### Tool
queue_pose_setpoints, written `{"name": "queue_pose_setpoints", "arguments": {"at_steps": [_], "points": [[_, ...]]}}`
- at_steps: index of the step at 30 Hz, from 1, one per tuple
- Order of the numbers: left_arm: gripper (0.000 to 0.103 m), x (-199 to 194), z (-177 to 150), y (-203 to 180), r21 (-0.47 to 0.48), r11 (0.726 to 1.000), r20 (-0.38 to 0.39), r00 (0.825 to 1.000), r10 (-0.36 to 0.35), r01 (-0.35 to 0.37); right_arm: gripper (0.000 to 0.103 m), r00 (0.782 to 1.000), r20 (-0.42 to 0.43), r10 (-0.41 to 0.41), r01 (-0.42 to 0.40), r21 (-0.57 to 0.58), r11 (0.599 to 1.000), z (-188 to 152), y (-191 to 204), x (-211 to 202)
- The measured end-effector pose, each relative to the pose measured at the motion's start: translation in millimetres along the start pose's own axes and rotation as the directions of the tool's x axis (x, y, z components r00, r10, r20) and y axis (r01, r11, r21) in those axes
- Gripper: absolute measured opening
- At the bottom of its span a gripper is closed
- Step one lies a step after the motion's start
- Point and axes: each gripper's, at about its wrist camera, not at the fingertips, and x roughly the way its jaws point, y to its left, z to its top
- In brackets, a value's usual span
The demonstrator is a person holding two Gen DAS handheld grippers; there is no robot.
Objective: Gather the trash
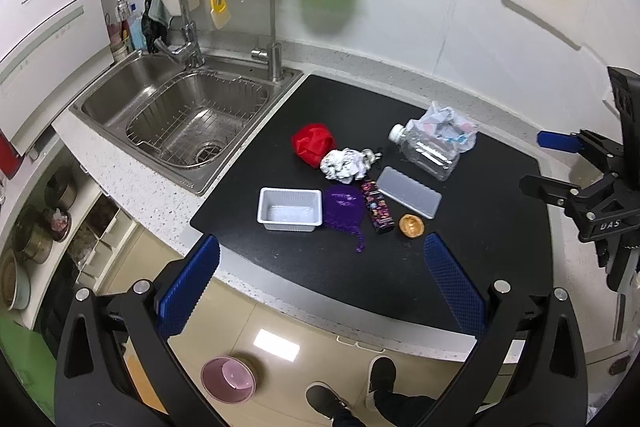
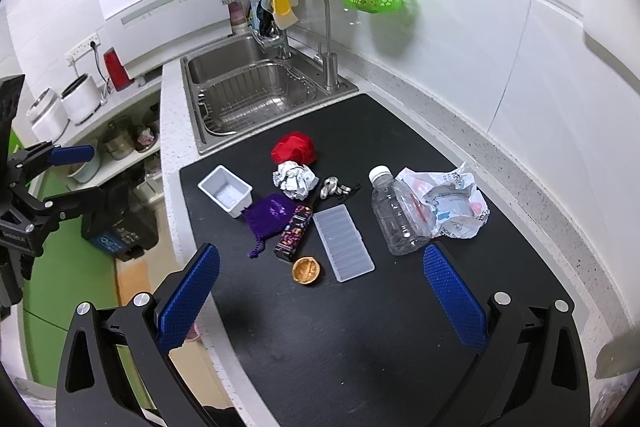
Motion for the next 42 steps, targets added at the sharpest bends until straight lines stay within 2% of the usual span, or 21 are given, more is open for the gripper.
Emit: {"name": "queue_pose_setpoints", "arguments": {"at_steps": [8, 19, 27, 36, 38, 39, 41, 42], "points": [[0.1, 39.6, 4.9, 17.2, -0.007, 0.999, -0.046, 0.998, 0.046, -0.046, 0.098, 0.998, -0.052, -0.024, 0.023, -0.015, 1.0, 6.7, -19.1, 38.3], [0.1, 107.4, 21.1, 47.8, -0.02, 0.997, -0.122, 0.99, 0.072, -0.075, 0.098, 0.989, -0.142, -0.052, 0.048, -0.033, 0.998, 17.7, -51.4, 102.7], [0.1, 172.9, 23.7, 73.6, -0.05, 0.993, -0.223, 0.971, 0.09, -0.103, 0.098, 0.973, -0.223, -0.055, 0.047, -0.041, 0.998, 21.8, -70.8, 153.4], [0.098, 214.8, 20.7, 82.4, -0.056, 0.993, -0.302, 0.95, 0.08, -0.101, 0.097, 0.96, -0.275, -0.05, 0.04, -0.042, 0.998, 25.0, -83.1, 188.4], [0.079, 224.5, 19.1, 82.9, -0.058, 0.993, -0.336, 0.939, 0.076, -0.101, 0.097, 0.958, -0.282, -0.045, 0.035, -0.039, 0.999, 25.5, -85.4, 195.0], [0.075, 228.6, 17.9, 83.0, -0.058, 0.993, -0.352, 0.933, 0.073, -0.1, 0.097, 0.957, -0.286, -0.042, 0.032, -0.039, 0.999, 25.4, -86.1, 198.2], [0.056, 233.3, 14.6, 82.6, -0.051, 0.994, -0.367, 0.928, 0.069, -0.094, 0.097, 0.956, -0.29, -0.041, 0.03, -0.043, 0.999, 25.9, -86.2, 204.3], [0.051, 235.3, 13.5, 81.0, -0.044, 0.994, -0.373, 0.925, 0.072, -0.095, 0.097, 0.956, -0.292, -0.036, 0.025, -0.042, 0.999, 25.9, -85.8, 207.3]]}}
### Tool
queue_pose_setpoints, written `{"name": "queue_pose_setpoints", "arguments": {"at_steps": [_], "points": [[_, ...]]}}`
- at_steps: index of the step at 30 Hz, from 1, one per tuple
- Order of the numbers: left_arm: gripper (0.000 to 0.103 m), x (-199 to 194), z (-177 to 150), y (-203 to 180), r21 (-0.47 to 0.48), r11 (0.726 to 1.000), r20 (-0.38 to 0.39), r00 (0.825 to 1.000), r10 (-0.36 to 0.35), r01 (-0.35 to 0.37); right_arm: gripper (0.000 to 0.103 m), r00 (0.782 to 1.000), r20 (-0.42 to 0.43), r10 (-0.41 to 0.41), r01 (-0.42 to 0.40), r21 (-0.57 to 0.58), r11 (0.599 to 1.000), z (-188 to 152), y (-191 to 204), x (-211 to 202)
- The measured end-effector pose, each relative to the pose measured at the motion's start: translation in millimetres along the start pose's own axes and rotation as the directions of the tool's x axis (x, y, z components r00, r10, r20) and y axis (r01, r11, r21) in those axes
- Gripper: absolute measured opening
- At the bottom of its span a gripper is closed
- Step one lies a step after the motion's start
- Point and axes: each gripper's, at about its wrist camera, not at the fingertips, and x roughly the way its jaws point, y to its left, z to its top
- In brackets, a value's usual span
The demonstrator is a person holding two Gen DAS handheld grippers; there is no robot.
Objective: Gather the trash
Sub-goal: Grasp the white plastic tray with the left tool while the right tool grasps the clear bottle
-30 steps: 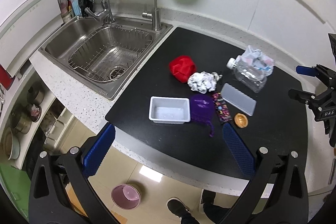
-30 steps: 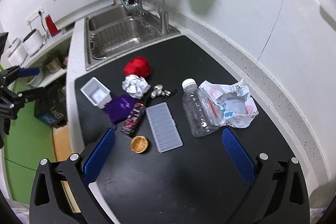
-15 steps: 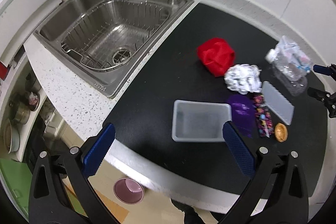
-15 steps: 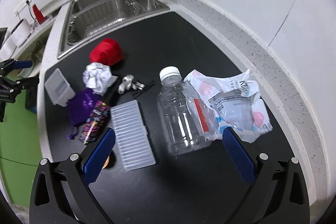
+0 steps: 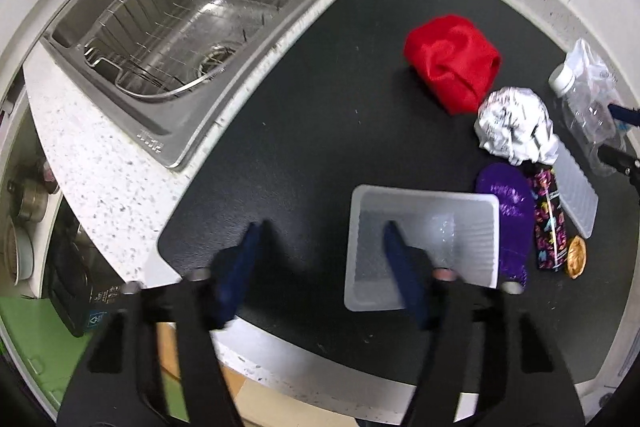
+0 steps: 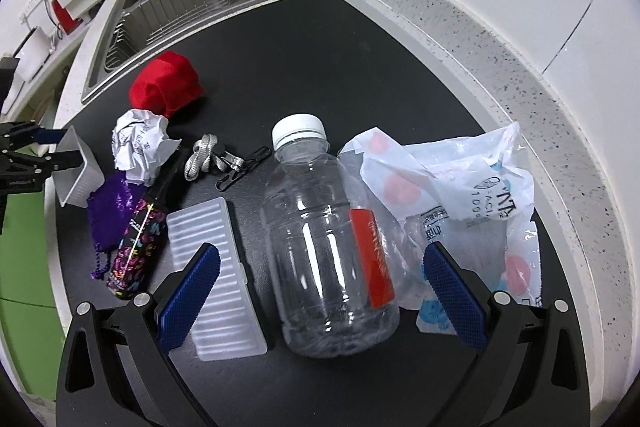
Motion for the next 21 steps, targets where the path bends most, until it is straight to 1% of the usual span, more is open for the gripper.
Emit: {"name": "queue_pose_setpoints", "arguments": {"at_steps": [1, 2, 3, 4, 7, 9, 14, 21], "points": [[0.044, 0.4, -0.1, -1.5, 0.007, 1.0, 0.006, 1.0, 0.014, -0.014, 0.095, 1.0, -0.002, 0.004, -0.004, -0.001, 1.0, 1.4, 0.6, 2.4], [0.03, 0.4, 0.6, -1.4, 0.008, 1.0, 0.011, 1.0, 0.016, -0.016, 0.091, 1.0, -0.008, -0.001, 0.001, -0.007, 1.0, 2.4, 1.2, 5.4], [0.022, 0.7, 1.2, -0.4, 0.003, 1.0, 0.013, 1.0, 0.017, -0.017, 0.087, 1.0, -0.011, -0.005, 0.005, -0.01, 1.0, 2.5, 1.3, 7.2], [0.004, 0.5, 1.9, 0.2, -0.002, 1.0, 0.013, 1.0, 0.014, -0.014, 0.085, 1.0, -0.018, -0.003, 0.003, -0.014, 1.0, 2.7, 1.3, 10.1], [0.003, -0.3, 2.0, -2.4, 0.0, 1.0, 0.012, 1.0, 0.001, -0.001, 0.079, 0.999, -0.034, -0.013, 0.012, -0.023, 1.0, 2.6, 0.7, 18.8], [0.003, -1.4, 3.4, -3.5, 0.0, 1.0, 0.015, 1.0, -0.005, 0.005, 0.062, 0.999, -0.041, -0.023, 0.022, -0.026, 0.999, 3.0, 0.6, 22.6], [0.003, -10.1, 4.7, -6.6, -0.002, 1.0, 0.035, 0.999, -0.02, 0.02, 0.06, 1.0, 0.002, -0.013, 0.013, -0.01, 1.0, 2.4, -3.3, 11.9], [0.003, -33.3, 9.4, -12.4, 0.005, 0.999, 0.084, 0.995, -0.047, 0.047, 0.059, 0.998, 0.056, 0.01, -0.012, 0.025, 1.0, 3.1, -8.9, -19.1]]}}
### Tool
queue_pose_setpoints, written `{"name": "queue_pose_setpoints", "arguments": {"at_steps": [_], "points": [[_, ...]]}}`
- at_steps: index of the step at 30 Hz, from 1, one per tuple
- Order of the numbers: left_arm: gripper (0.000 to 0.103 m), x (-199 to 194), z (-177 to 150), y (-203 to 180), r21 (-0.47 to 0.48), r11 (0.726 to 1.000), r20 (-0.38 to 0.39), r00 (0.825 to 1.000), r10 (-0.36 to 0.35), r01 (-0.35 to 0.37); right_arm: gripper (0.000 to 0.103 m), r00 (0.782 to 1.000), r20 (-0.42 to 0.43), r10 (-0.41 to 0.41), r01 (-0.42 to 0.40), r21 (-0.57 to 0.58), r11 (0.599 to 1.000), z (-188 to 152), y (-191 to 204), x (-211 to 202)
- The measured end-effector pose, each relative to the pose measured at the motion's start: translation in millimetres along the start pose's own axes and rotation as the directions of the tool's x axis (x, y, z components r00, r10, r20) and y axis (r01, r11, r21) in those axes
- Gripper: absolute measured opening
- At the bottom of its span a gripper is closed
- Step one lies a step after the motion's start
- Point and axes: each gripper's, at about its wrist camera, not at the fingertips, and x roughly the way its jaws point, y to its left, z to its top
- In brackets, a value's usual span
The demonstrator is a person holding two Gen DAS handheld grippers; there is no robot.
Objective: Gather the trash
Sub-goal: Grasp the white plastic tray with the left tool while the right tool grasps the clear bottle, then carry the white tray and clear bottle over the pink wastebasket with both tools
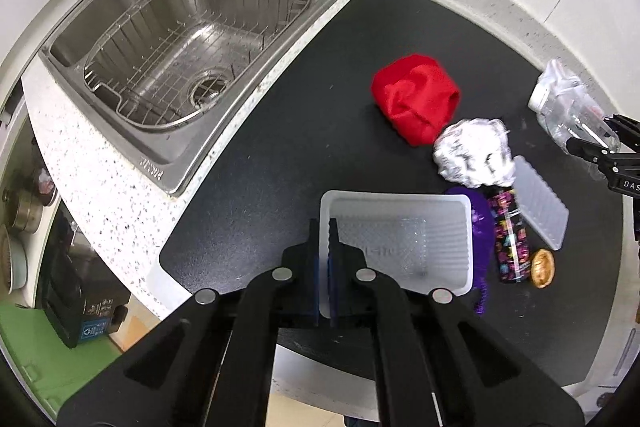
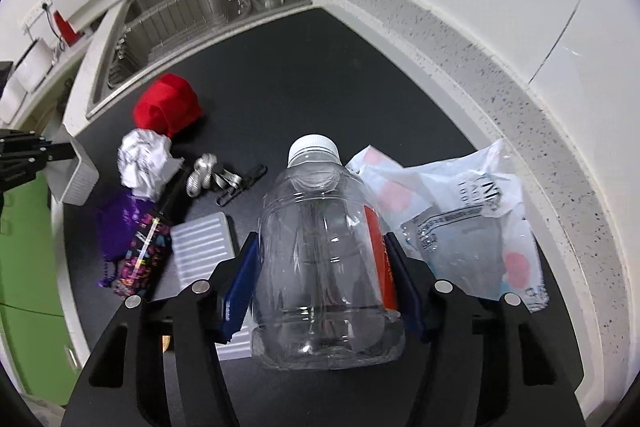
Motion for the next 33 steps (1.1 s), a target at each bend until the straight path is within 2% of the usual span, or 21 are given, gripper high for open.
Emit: {"name": "queue_pose_setpoints", "arguments": {"at_steps": [10, 18, 26, 33], "points": [[0.003, -47.7, -5.4, -14.7, 0.023, 1.0, 0.082, 0.996, -0.022, 0.021, 0.059, 0.994, 0.107, 0.012, -0.013, 0.009, 1.0, -10.0, 9.8, -56.5], [0.003, -94.4, -35.0, -16.1, 0.015, 0.999, 0.153, 0.988, -0.031, 0.029, 0.058, 0.983, 0.182, 0.021, -0.013, -0.043, 0.999, -24.6, 44.3, -101.7], [0.003, -147.0, -92.1, 4.5, -0.047, 0.999, 0.215, 0.977, 0.012, -0.002, 0.058, 0.962, 0.245, 0.118, -0.082, -0.15, 0.985, -38.8, 110.7, -139.3], [0.003, -180.1, -155.0, 45.9, -0.167, 0.984, 0.239, 0.966, 0.093, -0.053, 0.058, 0.933, 0.239, 0.268, -0.194, -0.291, 0.937, -34.9, 196.7, -145.9]]}}
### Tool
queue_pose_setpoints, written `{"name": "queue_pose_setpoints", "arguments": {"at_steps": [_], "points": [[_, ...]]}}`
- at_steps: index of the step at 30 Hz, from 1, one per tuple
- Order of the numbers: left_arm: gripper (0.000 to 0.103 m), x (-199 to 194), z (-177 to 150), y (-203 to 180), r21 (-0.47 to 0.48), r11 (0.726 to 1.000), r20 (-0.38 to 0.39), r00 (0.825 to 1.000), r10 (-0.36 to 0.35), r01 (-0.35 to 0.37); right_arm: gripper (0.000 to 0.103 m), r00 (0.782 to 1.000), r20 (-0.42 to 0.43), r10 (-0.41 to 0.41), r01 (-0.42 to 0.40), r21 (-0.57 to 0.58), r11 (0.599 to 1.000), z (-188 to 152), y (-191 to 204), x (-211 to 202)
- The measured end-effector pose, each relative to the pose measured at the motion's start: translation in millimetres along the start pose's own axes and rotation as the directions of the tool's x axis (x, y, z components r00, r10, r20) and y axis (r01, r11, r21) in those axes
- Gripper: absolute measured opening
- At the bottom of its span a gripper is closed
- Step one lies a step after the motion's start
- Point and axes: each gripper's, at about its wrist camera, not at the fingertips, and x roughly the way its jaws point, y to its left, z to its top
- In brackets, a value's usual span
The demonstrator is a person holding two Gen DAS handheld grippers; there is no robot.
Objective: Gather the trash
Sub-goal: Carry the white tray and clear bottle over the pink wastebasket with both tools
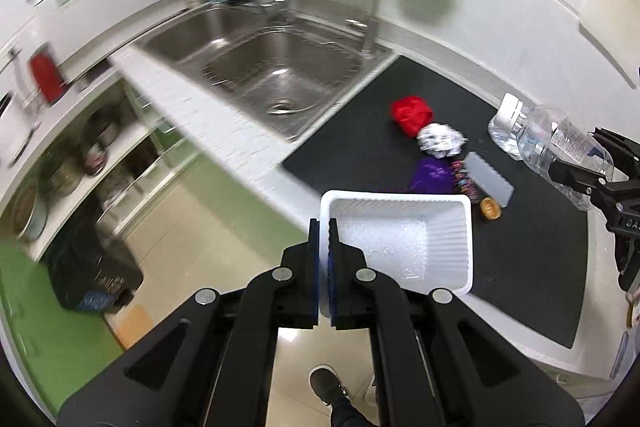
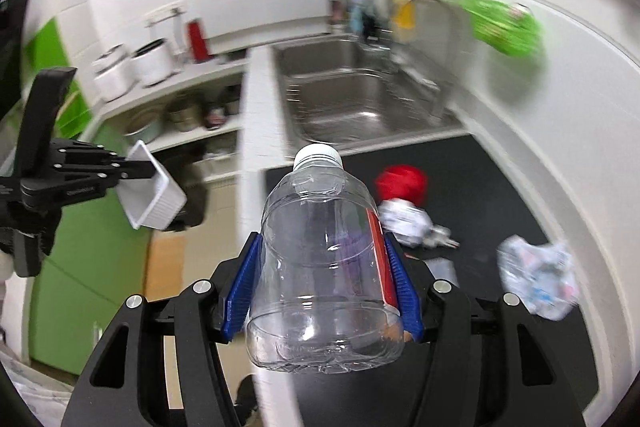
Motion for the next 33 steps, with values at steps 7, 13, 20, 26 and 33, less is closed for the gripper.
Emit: {"name": "queue_pose_setpoints", "arguments": {"at_steps": [7, 13, 20, 26, 33], "points": [[0.003, -24.6, -71.8, 67.8, -0.17, 0.98, -0.004, 0.994, 0.107, -0.106, 0.058, 0.991, -0.038, 0.129, -0.133, -0.116, 0.984, 15.4, 84.2, 50.1], [0.003, -17.3, -139.5, 121.9, -0.321, 0.931, -0.069, 0.984, 0.163, -0.177, 0.058, 0.966, -0.131, 0.221, -0.242, -0.175, 0.954, 10.6, 147.6, 109.3], [0.003, 39.2, -220.0, 186.6, -0.44, 0.868, -0.184, 0.969, 0.164, -0.23, 0.058, 0.931, -0.263, 0.254, -0.32, -0.25, 0.914, -16.9, 218.0, 191.0], [0.003, 141.9, -298.4, 242.0, -0.497, 0.828, -0.28, 0.951, 0.129, -0.259, 0.058, 0.904, -0.341, 0.257, -0.36, -0.283, 0.889, -67.3, 255.3, 278.0], [0.003, 271.9, -395.5, 283.9, -0.539, 0.798, -0.352, 0.933, 0.077, -0.269, 0.058, 0.88, -0.415, 0.23, -0.36, -0.267, 0.894, -146.3, 270.5, 372.9]]}}
